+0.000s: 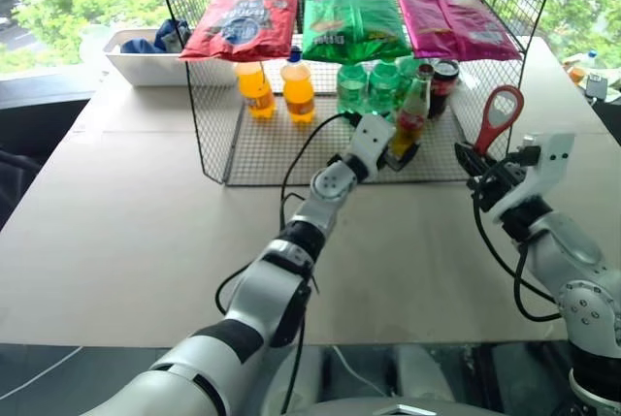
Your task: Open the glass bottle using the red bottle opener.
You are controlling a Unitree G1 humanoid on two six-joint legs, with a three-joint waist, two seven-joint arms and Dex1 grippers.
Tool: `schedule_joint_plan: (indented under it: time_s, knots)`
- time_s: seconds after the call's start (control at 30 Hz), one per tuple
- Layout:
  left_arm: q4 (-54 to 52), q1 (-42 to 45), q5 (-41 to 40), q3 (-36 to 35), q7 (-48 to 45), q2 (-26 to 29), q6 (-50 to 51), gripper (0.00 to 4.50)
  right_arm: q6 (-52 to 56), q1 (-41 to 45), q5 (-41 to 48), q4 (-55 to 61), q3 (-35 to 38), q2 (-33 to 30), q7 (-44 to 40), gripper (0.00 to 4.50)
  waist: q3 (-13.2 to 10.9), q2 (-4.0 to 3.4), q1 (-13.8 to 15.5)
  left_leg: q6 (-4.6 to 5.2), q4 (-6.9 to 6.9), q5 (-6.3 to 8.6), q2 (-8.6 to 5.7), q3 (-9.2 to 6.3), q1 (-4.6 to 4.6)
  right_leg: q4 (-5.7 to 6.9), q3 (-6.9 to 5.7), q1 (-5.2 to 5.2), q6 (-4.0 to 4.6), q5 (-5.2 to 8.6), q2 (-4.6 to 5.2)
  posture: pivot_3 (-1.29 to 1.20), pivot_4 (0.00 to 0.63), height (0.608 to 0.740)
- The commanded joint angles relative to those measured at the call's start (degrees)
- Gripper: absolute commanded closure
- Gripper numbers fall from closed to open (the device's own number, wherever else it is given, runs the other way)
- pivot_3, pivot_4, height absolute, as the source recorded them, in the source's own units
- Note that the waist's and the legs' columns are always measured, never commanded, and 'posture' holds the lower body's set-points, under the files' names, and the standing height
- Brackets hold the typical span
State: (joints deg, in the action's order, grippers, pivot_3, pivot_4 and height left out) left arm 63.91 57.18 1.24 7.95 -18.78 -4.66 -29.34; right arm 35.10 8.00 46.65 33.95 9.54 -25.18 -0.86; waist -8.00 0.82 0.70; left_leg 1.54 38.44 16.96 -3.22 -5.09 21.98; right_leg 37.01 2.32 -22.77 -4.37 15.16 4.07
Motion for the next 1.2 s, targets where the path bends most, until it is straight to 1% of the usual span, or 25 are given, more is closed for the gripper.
schedule_joint_plan:
  time_s: [0.03,0.2,0.3,0.57,0.83,1.0,1.2]
  knots:
    - [3.8,3.9,0.9,-1.7,4.1,-2.3,-1.4,0.06,0.0,-0.3,-0.3,3.5,2.4,-0.1,0.4,4.50,0.0,0.00,0.0,0.00,0.00,0.00,-0.01,0.00,0.00,0.00,0.00,0.00,0.00,0.00,0.00,0.00,0.150,0.740]
    - [7.3,7.0,1.2,-3.4,6.6,-3.8,-0.4,0.06,0.5,-0.8,-0.8,4.5,3.3,0.1,1.0,4.50,0.0,0.00,-0.1,0.00,0.00,0.00,-0.09,0.00,0.00,0.02,0.00,-0.01,0.00,0.00,-0.01,0.00,0.150,0.740]
    - [9.5,9.8,1.2,-5.0,10.5,-5.0,2.7,0.06,0.7,-1.4,-1.0,5.4,3.6,0.5,1.5,4.50,0.0,0.01,0.0,0.00,0.01,0.00,-0.10,-0.01,-0.01,0.05,-0.01,-0.01,0.00,0.00,-0.01,0.00,0.150,0.740]
    - [11.9,14.1,2.7,-6.5,16.1,-7.9,6.9,0.06,0.7,-2.5,-1.2,6.1,4.9,0.5,1.3,4.50,0.0,0.02,0.0,0.00,0.03,0.00,-0.16,-0.01,-0.01,0.07,0.00,-0.01,-0.01,0.00,0.00,0.00,0.150,0.740]
    - [13.0,16.5,2.4,-8.1,14.9,-11.1,10.2,0.06,0.3,-3.1,-2.1,6.2,3.8,1.4,1.4,4.50,0.0,0.02,-0.1,0.00,0.07,-0.01,-0.16,0.00,-0.04,0.16,0.01,0.00,-0.01,0.00,-0.01,0.00,0.150,0.740]
    - [13.4,17.7,1.7,-9.5,14.5,-12.2,12.0,0.06,0.4,-3.0,-2.9,6.5,3.5,2.1,1.6,4.50,0.0,0.02,-0.1,0.00,0.08,-0.01,-0.17,0.00,-0.03,0.17,0.01,-0.01,-0.01,0.01,-0.01,0.00,0.150,0.740]
    - [13.7,18.3,2.7,-9.5,14.0,-13.0,12.6,0.06,0.3,-3.7,-3.9,7.3,3.1,3.3,2.0,4.50,0.0,0.02,-0.1,0.00,0.08,-0.01,-0.17,0.00,-0.03,0.19,0.01,-0.01,-0.01,0.01,-0.01,0.00,0.150,0.740]
